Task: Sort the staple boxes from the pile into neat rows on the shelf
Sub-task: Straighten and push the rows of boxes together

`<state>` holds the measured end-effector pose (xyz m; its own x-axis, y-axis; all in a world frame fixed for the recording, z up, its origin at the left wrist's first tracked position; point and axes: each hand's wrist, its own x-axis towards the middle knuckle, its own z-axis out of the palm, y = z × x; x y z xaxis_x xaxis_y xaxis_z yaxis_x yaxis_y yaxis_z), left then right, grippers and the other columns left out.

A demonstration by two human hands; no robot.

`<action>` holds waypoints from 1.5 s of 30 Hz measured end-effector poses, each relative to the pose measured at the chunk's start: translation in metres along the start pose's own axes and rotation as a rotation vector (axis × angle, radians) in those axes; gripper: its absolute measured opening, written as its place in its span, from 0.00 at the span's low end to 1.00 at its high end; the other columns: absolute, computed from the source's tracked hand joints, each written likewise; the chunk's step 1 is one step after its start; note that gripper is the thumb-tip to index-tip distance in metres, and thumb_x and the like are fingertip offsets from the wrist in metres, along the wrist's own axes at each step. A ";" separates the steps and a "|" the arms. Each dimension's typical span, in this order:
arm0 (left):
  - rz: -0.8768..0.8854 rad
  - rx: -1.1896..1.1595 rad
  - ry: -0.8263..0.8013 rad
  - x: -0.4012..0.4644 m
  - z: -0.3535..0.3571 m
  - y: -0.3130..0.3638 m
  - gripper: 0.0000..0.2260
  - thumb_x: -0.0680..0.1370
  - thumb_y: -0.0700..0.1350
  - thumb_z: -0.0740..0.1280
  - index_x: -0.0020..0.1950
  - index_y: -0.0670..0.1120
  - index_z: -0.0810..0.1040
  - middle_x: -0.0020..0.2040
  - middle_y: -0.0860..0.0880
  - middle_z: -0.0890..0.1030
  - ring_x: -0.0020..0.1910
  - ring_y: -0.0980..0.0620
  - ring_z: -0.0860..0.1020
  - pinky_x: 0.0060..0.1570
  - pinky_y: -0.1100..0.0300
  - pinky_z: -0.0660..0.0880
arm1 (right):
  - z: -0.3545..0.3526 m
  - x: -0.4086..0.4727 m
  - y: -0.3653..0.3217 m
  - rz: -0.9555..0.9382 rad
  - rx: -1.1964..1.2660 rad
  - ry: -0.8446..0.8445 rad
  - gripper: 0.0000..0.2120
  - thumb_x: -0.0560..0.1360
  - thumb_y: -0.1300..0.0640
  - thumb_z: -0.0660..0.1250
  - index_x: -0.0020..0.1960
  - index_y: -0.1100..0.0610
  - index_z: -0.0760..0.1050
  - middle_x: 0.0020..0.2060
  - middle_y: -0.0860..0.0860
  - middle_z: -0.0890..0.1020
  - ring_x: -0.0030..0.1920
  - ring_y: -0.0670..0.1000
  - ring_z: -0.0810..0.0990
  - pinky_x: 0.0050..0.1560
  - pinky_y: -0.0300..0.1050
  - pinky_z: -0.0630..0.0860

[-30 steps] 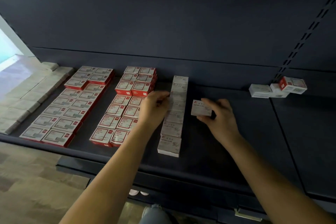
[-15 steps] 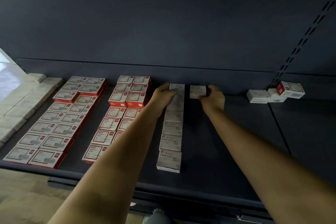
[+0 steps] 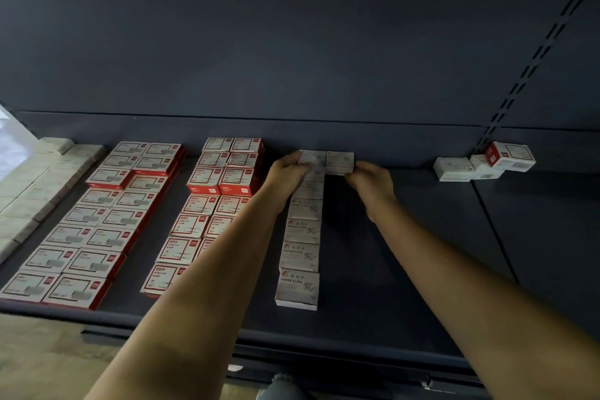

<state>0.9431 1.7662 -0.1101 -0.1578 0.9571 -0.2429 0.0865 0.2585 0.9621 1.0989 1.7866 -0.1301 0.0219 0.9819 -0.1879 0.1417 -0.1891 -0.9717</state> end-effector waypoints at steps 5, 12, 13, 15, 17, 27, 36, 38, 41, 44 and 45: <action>0.254 0.687 -0.003 -0.005 0.019 0.002 0.19 0.78 0.42 0.62 0.69 0.47 0.67 0.67 0.45 0.70 0.64 0.44 0.71 0.60 0.50 0.72 | -0.028 -0.003 0.003 -0.023 -0.023 -0.049 0.10 0.74 0.66 0.62 0.44 0.50 0.73 0.41 0.48 0.76 0.47 0.48 0.76 0.56 0.46 0.74; 0.507 0.901 -0.159 -0.024 0.093 0.010 0.26 0.80 0.43 0.60 0.76 0.45 0.56 0.77 0.47 0.54 0.76 0.50 0.49 0.73 0.55 0.48 | -0.090 -0.011 0.019 -0.091 -0.186 0.089 0.17 0.73 0.67 0.62 0.60 0.58 0.75 0.54 0.52 0.79 0.55 0.53 0.78 0.60 0.53 0.74; 0.520 0.910 -0.184 -0.025 0.104 0.011 0.26 0.80 0.43 0.60 0.76 0.45 0.56 0.77 0.47 0.54 0.76 0.51 0.48 0.73 0.56 0.48 | -0.098 -0.013 0.019 -0.117 -0.221 0.110 0.16 0.73 0.68 0.62 0.60 0.59 0.76 0.54 0.53 0.79 0.55 0.53 0.78 0.60 0.52 0.74; 0.558 0.938 -0.233 -0.027 0.123 0.012 0.25 0.80 0.43 0.59 0.76 0.45 0.56 0.77 0.47 0.54 0.76 0.51 0.47 0.74 0.54 0.48 | -0.116 -0.018 0.019 -0.225 -0.332 0.190 0.15 0.73 0.70 0.61 0.57 0.62 0.78 0.53 0.56 0.80 0.54 0.54 0.79 0.58 0.44 0.74; 0.579 0.977 -0.271 -0.028 0.140 0.013 0.25 0.80 0.44 0.59 0.76 0.45 0.55 0.77 0.47 0.53 0.76 0.51 0.46 0.74 0.53 0.48 | -0.135 -0.019 0.016 -0.343 -0.427 0.340 0.13 0.72 0.71 0.61 0.54 0.65 0.79 0.51 0.59 0.81 0.51 0.55 0.79 0.50 0.32 0.69; 0.554 1.035 -0.354 -0.023 0.178 0.027 0.24 0.80 0.44 0.60 0.75 0.44 0.58 0.76 0.44 0.56 0.76 0.46 0.48 0.73 0.52 0.50 | -0.202 0.021 -0.022 0.062 -0.619 0.674 0.37 0.69 0.43 0.71 0.70 0.59 0.61 0.68 0.59 0.63 0.67 0.60 0.62 0.64 0.56 0.66; 0.567 1.053 -0.308 -0.021 0.176 0.022 0.24 0.79 0.43 0.60 0.75 0.45 0.60 0.74 0.45 0.61 0.73 0.46 0.57 0.71 0.53 0.56 | -0.202 0.032 -0.013 0.074 -0.504 0.561 0.35 0.69 0.53 0.74 0.69 0.63 0.63 0.67 0.60 0.65 0.67 0.61 0.63 0.63 0.54 0.67; 0.552 0.968 -0.287 -0.027 0.173 0.021 0.23 0.80 0.42 0.60 0.75 0.45 0.60 0.74 0.46 0.61 0.73 0.47 0.58 0.70 0.57 0.56 | -0.206 0.030 -0.009 0.011 -0.464 0.571 0.35 0.68 0.55 0.75 0.69 0.63 0.64 0.66 0.61 0.66 0.66 0.62 0.65 0.62 0.54 0.67; 0.545 0.736 -0.187 -0.039 0.169 0.016 0.20 0.79 0.42 0.61 0.72 0.45 0.66 0.71 0.47 0.66 0.70 0.50 0.64 0.68 0.63 0.60 | -0.206 0.015 -0.005 -0.136 -0.368 0.585 0.34 0.68 0.55 0.75 0.69 0.62 0.65 0.64 0.60 0.69 0.65 0.60 0.66 0.59 0.47 0.66; 0.438 0.384 -0.057 -0.058 0.166 0.010 0.16 0.78 0.40 0.63 0.67 0.46 0.73 0.62 0.51 0.75 0.64 0.54 0.72 0.60 0.68 0.66 | -0.192 -0.019 0.004 -0.319 -0.178 0.595 0.30 0.68 0.59 0.75 0.67 0.58 0.68 0.60 0.55 0.71 0.61 0.54 0.71 0.57 0.40 0.68; 0.373 0.234 -0.043 -0.066 0.167 0.010 0.15 0.78 0.39 0.64 0.64 0.46 0.75 0.59 0.52 0.77 0.61 0.54 0.75 0.59 0.67 0.68 | -0.185 -0.032 0.007 -0.357 -0.101 0.592 0.29 0.67 0.61 0.75 0.65 0.56 0.69 0.59 0.52 0.71 0.60 0.51 0.72 0.59 0.41 0.70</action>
<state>1.1183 1.7272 -0.1044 -0.0333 0.9939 0.1055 0.3513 -0.0872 0.9322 1.2820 1.7548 -0.1040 0.4882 0.8273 0.2779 0.3310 0.1191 -0.9361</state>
